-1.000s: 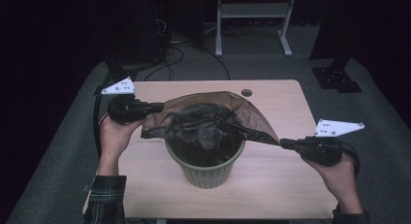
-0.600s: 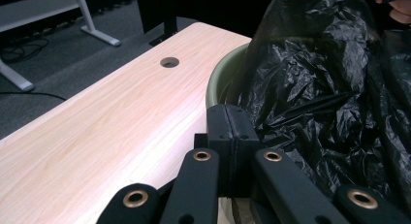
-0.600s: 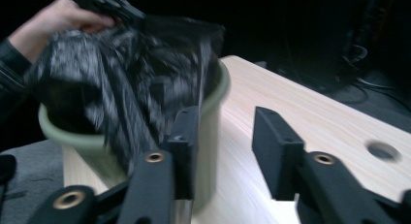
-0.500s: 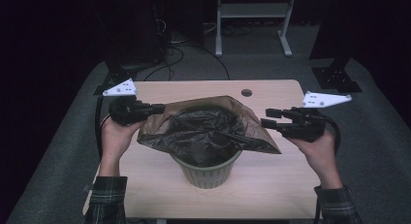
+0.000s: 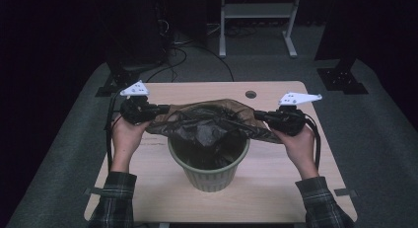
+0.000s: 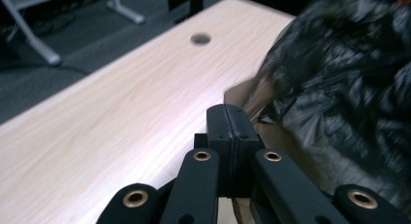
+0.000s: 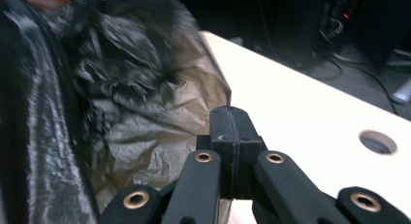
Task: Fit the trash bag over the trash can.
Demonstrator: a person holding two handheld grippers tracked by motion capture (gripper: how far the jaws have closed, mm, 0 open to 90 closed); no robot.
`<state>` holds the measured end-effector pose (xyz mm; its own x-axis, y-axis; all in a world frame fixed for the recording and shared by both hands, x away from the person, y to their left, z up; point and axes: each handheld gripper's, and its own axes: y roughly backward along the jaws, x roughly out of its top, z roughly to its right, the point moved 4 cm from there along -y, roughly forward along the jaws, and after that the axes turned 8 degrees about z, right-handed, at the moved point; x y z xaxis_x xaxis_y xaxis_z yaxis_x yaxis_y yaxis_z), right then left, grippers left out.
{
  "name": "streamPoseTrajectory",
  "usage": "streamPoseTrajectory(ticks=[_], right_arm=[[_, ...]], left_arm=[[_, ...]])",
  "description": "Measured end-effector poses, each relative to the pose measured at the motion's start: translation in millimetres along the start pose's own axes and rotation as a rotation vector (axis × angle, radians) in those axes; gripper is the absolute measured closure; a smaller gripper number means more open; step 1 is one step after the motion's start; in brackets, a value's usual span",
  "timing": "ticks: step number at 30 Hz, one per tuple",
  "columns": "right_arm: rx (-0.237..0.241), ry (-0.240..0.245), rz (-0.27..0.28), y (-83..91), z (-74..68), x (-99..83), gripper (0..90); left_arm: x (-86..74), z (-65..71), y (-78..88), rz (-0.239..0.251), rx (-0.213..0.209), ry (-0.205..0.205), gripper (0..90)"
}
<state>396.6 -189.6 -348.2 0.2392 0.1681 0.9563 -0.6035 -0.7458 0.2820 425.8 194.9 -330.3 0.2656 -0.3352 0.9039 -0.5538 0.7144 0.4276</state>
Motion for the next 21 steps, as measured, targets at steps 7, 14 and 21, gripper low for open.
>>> streamPoseTrajectory(ticks=[7, 14, 21], right_arm=[[-0.041, 0.000, -0.085, -16.1, 6.0, -24.6, 90.0], [-0.016, 0.007, -0.102, -19.8, -4.1, -38.8, 90.0], [-0.073, 0.004, -0.124, -26.2, 2.8, -34.8, 90.0]], left_arm=[[-26.4, -4.4, -16.7, -0.065, -0.017, 0.056, 90.0], [-33.7, -0.4, -19.4, -0.064, -0.018, 0.070, 90.0], [-38.0, -11.5, -17.6, -0.083, 0.011, 0.098, 90.0]])
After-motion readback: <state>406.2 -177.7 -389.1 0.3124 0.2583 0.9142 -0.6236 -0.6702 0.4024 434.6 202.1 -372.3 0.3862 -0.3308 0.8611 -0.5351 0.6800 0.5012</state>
